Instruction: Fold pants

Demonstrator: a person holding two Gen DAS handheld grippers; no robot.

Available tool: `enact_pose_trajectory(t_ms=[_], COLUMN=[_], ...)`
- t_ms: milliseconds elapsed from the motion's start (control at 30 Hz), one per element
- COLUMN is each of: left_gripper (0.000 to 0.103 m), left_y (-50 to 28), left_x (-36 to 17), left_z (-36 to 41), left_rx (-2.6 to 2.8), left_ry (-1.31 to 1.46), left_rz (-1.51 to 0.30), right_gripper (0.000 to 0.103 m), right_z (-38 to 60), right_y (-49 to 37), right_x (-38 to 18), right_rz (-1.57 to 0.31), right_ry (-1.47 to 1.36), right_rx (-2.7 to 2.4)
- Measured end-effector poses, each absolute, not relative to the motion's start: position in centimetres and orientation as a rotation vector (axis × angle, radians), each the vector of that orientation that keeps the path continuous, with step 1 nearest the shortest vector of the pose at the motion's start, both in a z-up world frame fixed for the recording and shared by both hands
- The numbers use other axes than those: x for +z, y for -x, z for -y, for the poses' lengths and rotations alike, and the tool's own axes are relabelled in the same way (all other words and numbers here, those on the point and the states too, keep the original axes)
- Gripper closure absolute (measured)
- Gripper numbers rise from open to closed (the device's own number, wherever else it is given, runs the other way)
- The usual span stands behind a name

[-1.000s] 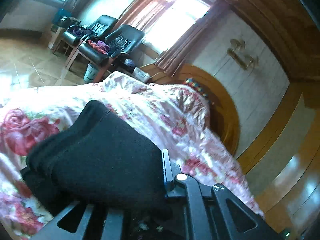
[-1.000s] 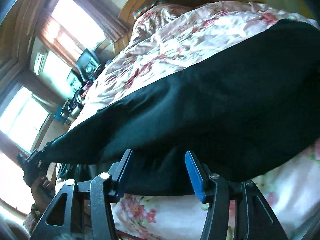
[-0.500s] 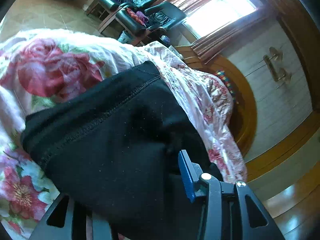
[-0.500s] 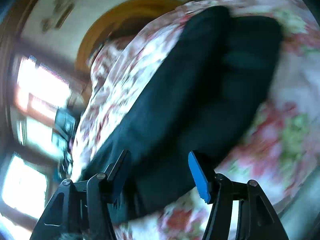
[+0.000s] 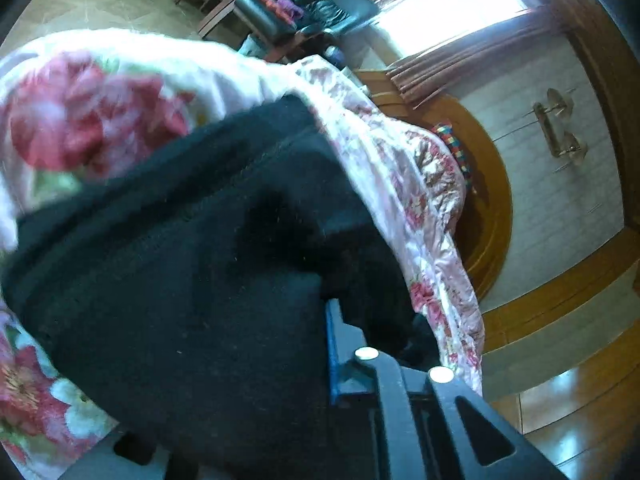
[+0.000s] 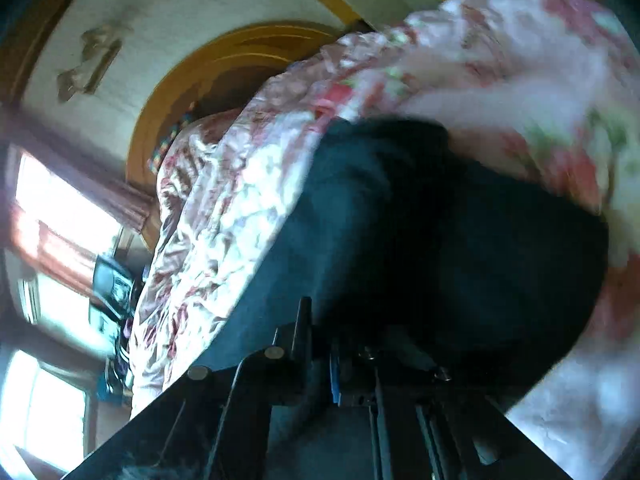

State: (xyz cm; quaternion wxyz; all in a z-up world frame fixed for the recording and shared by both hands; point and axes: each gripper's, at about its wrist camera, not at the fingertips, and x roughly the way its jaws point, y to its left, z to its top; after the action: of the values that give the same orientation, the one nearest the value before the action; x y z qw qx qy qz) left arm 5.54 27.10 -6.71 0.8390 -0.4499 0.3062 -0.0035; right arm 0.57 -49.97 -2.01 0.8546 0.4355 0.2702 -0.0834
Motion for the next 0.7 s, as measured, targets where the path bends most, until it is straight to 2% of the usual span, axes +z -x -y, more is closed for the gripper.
enact_pose_trajectory(t_ms=[133, 233, 500, 533, 567, 633, 700], left_gripper=[0.097, 0.097, 0.094, 0.085, 0.070, 0.063, 0.063], left_y=[-4.6, -3.6, -3.4, -3.5, -3.4, -3.7, -4.1], left_x=[-4.2, -3.0, -7.2, -7.0, -6.8, -6.7, -6.8], left_z=[-28.0, -28.4, -28.6, -28.6, -28.4, -27.9, -27.5], left_rx=[-0.048, -0.045, 0.076, 0.087, 0.100, 0.103, 0.127], left_ry=[0.959, 0.917, 0.869, 0.861, 0.847, 0.830, 0.807], left_rz=[-0.594, -0.574, -0.786, -0.779, -0.771, -0.742, -0.738], right_gripper=[0.096, 0.096, 0.093, 0.093, 0.093, 0.076, 0.071], right_z=[49.7, 49.4, 50.7, 50.9, 51.1, 51.6, 51.4], right_y=[1.7, 2.6, 3.2, 3.7, 3.9, 4.2, 4.2], right_x=[2.5, 3.3, -5.6, -6.0, -6.1, -5.9, -5.8], right_rz=[-0.487, -0.498, -0.710, -0.677, -0.656, -0.607, -0.597], right_ry=[-0.906, -0.863, -0.972, -1.008, -1.032, -1.061, -1.046], right_rx=[-0.129, -0.134, -0.216, -0.199, -0.191, -0.171, -0.175])
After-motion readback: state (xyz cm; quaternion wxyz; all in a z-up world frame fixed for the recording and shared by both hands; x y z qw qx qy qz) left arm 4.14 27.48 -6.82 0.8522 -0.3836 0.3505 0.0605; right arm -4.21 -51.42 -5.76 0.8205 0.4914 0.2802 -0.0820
